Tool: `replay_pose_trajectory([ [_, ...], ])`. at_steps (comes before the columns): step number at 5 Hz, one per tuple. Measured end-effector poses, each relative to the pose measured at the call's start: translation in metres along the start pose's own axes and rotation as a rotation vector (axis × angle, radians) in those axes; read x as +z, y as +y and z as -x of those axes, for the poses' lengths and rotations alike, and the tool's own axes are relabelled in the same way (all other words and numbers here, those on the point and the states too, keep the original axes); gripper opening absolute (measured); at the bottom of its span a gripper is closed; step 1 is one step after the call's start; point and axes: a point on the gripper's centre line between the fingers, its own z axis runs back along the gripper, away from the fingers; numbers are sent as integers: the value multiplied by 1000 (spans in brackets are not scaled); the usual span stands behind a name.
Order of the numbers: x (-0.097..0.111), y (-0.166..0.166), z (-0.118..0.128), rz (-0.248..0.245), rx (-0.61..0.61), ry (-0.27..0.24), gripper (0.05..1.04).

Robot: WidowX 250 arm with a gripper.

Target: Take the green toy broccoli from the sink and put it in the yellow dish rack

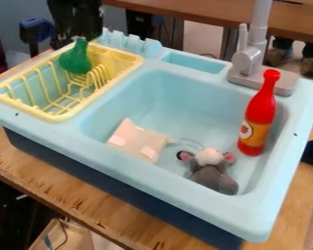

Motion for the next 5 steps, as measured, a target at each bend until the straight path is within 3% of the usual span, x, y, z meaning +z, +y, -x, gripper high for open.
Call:
replay_pose_trajectory([
  [1, 19, -5, 8, -27, 19, -22, 1002],
  [2, 39, -31, 21, -42, 0, -17, 1003],
  [3, 50, -64, 35, -10, -76, -8, 1002],
  [4, 44, -109, 37, 57, -251, 13, 1002],
  [5, 36, -147, 36, 74, -339, 69, 1003],
])
